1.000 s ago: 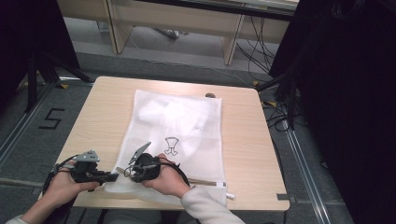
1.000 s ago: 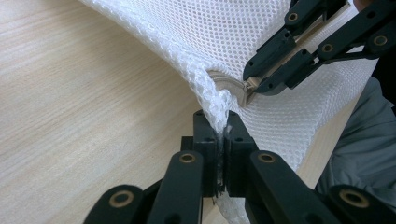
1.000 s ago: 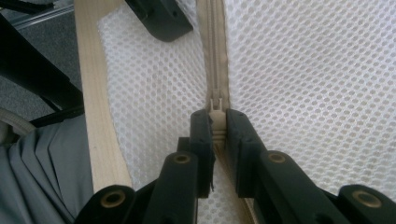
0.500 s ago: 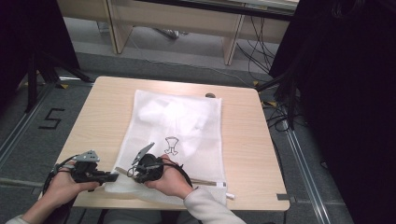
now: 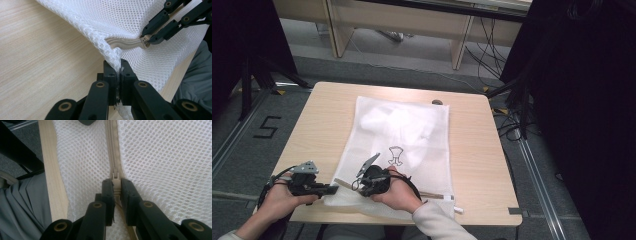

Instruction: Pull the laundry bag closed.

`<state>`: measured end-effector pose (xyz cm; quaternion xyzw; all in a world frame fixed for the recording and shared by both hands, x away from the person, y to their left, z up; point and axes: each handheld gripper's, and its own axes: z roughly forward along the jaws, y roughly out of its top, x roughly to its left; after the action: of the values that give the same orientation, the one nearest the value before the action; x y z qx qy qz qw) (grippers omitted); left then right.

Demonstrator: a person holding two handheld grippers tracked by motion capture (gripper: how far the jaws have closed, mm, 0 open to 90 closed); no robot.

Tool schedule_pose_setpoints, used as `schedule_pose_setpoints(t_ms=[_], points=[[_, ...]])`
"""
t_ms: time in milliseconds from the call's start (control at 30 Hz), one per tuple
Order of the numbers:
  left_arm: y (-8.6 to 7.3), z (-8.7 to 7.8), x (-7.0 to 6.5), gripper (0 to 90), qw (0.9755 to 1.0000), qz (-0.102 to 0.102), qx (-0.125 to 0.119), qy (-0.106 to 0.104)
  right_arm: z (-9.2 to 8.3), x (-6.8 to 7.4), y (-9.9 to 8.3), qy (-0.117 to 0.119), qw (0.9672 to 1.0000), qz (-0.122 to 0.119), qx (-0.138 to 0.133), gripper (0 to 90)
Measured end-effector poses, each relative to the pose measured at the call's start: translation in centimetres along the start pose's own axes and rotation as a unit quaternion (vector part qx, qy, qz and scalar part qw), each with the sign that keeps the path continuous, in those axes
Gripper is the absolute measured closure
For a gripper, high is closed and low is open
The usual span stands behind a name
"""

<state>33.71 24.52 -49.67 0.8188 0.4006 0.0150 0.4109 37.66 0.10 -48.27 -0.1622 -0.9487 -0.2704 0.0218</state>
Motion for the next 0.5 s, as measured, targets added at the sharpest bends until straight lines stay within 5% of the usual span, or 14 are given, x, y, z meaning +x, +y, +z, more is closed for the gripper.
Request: schedule_pose_setpoints(t_ms=[500], points=[[-0.02, -0.05, 0.04, 85.6, 0.9999, 0.001, 0.005, 0.010, -0.64, -0.34, -0.64, -0.003, 0.9999, 0.007, 0.007, 82.2]])
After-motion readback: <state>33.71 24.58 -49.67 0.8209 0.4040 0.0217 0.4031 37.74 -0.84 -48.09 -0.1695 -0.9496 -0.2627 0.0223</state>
